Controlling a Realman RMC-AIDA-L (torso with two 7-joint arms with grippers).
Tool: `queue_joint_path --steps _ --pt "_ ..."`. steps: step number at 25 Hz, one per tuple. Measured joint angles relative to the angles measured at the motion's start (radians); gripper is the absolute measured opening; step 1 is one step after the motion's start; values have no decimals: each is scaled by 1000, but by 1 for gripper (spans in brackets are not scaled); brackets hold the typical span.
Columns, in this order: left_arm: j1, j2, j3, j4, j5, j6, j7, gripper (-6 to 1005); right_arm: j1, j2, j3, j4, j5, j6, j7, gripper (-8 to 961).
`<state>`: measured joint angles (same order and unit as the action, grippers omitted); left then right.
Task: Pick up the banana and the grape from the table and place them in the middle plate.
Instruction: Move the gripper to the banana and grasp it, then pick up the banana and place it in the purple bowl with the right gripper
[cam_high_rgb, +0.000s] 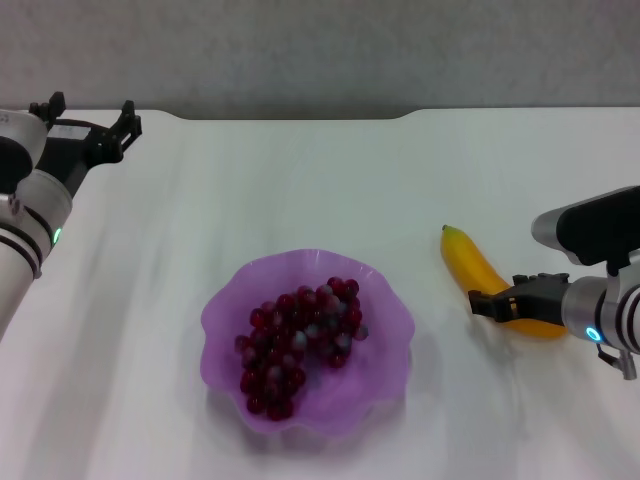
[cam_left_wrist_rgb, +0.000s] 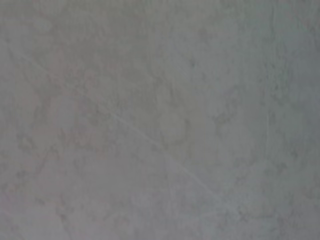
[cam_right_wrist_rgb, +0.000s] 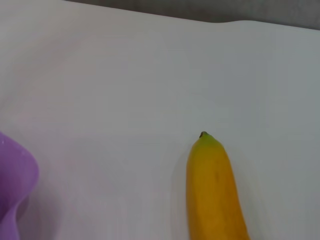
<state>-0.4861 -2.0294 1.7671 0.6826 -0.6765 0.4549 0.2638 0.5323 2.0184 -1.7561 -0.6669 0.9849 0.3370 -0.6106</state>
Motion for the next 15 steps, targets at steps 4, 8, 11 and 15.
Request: queue_joint_path --steps 4,8,11,15 --pt "0 0 0 0 0 1 0 895 0 0 -7 0 0 -6 0 745" --pt "0 0 0 0 0 1 -1 895 1 0 -7 9 2 -17 0 661" --pt "0 0 0 0 0 1 -2 896 1 0 -7 12 10 -28 0 589" --pt "2 0 0 0 0 1 -3 896 -6 -1 -9 6 21 -43 0 487"
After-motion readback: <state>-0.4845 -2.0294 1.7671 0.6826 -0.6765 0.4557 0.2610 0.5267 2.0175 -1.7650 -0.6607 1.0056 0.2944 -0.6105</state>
